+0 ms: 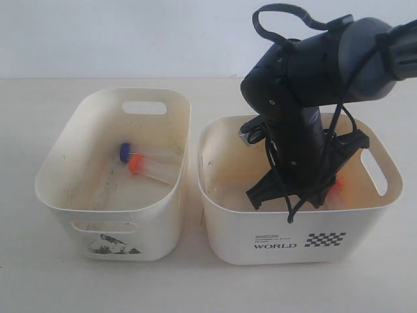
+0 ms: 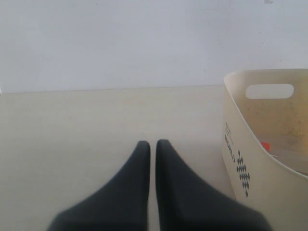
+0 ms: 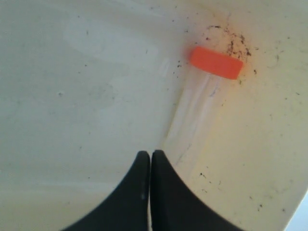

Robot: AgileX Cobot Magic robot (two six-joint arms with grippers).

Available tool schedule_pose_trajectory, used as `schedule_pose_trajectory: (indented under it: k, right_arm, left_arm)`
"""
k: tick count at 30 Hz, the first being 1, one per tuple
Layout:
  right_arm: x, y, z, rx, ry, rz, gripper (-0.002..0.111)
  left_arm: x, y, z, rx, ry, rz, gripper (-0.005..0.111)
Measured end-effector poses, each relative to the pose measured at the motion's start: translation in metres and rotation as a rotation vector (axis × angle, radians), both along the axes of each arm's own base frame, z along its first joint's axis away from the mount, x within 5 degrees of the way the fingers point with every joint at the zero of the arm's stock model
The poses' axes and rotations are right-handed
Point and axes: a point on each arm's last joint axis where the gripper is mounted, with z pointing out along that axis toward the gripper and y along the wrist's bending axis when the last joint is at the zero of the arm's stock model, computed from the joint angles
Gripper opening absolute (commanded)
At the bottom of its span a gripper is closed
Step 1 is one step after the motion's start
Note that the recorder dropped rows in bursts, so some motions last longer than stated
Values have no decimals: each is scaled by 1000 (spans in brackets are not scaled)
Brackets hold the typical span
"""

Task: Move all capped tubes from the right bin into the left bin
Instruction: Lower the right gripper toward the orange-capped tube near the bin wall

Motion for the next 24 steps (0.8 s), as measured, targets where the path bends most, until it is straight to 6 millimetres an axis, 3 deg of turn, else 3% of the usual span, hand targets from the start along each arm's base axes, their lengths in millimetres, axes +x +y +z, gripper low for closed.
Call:
schedule_pose_trajectory:
  k: [24]
  right_arm:
    - [1, 1, 0, 7, -8, -1, 0]
  left_arm:
    - [0, 0, 0, 0, 0, 0, 4]
